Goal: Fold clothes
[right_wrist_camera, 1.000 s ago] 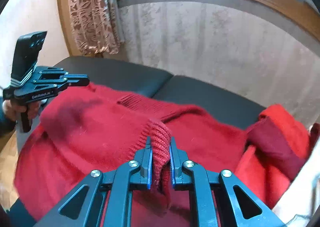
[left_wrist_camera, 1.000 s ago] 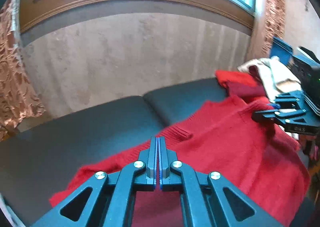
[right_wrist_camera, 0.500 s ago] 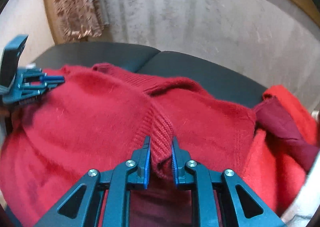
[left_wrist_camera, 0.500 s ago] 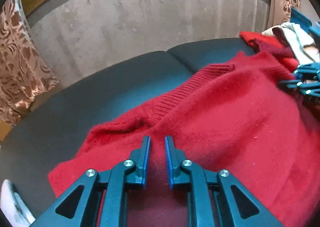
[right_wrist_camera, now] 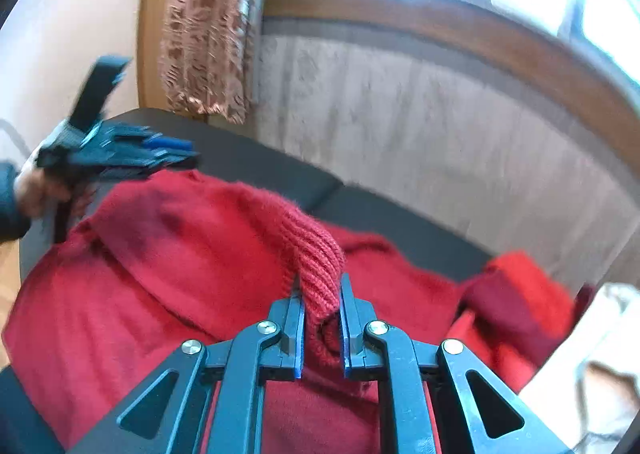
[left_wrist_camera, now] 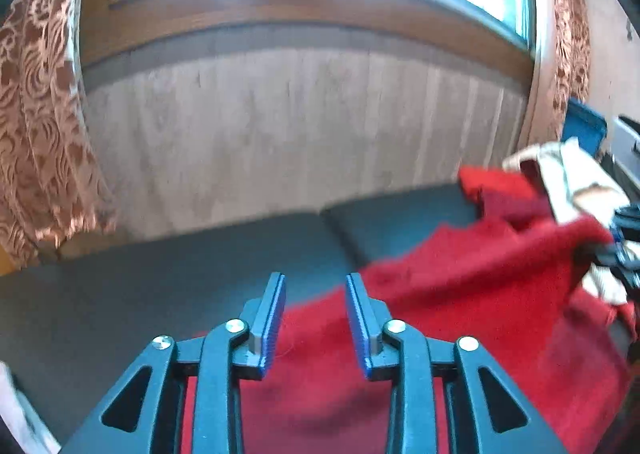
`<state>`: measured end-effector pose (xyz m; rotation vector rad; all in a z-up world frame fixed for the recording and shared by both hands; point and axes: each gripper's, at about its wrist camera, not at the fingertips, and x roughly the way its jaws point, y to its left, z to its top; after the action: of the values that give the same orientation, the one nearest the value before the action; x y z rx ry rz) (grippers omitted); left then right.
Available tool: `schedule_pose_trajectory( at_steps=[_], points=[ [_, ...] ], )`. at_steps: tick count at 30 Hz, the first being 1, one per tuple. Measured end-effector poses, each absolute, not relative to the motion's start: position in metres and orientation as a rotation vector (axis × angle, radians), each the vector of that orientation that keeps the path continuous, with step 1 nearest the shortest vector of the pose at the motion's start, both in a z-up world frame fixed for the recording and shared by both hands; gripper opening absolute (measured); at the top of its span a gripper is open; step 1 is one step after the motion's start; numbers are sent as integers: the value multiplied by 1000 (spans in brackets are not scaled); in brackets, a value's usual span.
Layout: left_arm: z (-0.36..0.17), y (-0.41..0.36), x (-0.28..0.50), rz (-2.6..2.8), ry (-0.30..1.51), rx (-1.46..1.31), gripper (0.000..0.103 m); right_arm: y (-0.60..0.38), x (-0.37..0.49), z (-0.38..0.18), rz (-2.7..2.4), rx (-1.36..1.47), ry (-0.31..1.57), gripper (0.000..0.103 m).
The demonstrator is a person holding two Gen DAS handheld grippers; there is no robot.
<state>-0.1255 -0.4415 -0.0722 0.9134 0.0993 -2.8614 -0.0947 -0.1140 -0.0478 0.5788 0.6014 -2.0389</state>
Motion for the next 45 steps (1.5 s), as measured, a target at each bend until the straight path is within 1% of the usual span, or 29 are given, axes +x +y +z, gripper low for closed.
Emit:
schedule_pose_trajectory(
  at_steps=[2,4,6,7,8,9,10,11,13,14,15,16,17,19,22,25,28,30,32,33,34,37,39,41,44,45],
  points=[
    [-72,-442,-136,-2812,102,931,34,-115,-102,-44,-2047,597,592,13],
    [-84,-444,-148,-2745,113,995,34,-116,-112,-44,-2056,632,576,13],
    [-101,-446,-154,-2670,141,1057,34,-121,-141,-62,-2067,748,528,14],
    [-109,-449,-150,-2643,192,1075,34,-124,-161,-76,-2065,833,504,15],
    [-110,-450,-138,-2629,212,1057,34,-127,-180,-91,-2065,920,474,16],
    [-111,-452,-127,-2616,230,1038,34,-126,-195,-106,-2075,1001,435,22],
    [-112,-453,-115,-2602,249,1018,34,-124,-205,-117,-2088,1050,411,22],
    [-114,-454,-103,-2588,268,1000,34,-122,-208,-122,-2112,1065,412,22],
    [-115,-464,-62,-2555,345,931,34,-116,-203,-115,-2193,995,447,23],
    [-114,-477,-34,-2508,457,896,34,-113,-197,-108,-2226,941,459,28],
    [-114,-487,-11,-2482,557,872,34,-112,-188,-99,-2241,880,456,42],
    [-115,-497,11,-2453,655,848,34,-112,-179,-91,-2239,825,444,51],
    [-115,-507,33,-2421,752,822,34,-115,-168,-85,-2201,783,421,62],
    [-116,-514,68,-2381,847,788,34,-126,-142,-82,-2099,725,425,63],
    [-122,-511,108,-2356,976,793,34,-154,-122,-93,-2033,741,484,63],
    [-127,-493,127,-2371,997,805,34,-176,-119,-108,-2035,802,482,63],
    [-132,-469,122,-2350,804,888,34,-175,-128,-126,-2075,926,368,63],
    [-130,-452,106,-2346,569,935,34,-168,-131,-133,-2075,983,264,64],
    [-129,-439,87,-2380,394,989,36,-162,-132,-135,-2069,1017,165,66],
    [-131,-437,77,-2390,345,1031,37,-159,-132,-136,-2065,1034,115,70],
    [-133,-435,67,-2398,296,1073,37,-157,-132,-135,-2059,1044,78,71],
    [-148,-426,45,-2399,159,1169,38,-160,-131,-125,-2035,1043,42,71],
    [-158,-417,33,-2389,53,1214,38,-162,-131,-118,-2019,1043,18,73],
    [-158,-417,26,-2376,17,1180,38,-164,-129,-112,-2003,1041,0,73],
    [-155,-426,21,-2367,97,1092,37,-166,-125,-110,-1990,1037,9,74],
    [-155,-429,21,-2365,126,1058,19,-167,-124,-111,-1992,1037,17,74]
  ],
)
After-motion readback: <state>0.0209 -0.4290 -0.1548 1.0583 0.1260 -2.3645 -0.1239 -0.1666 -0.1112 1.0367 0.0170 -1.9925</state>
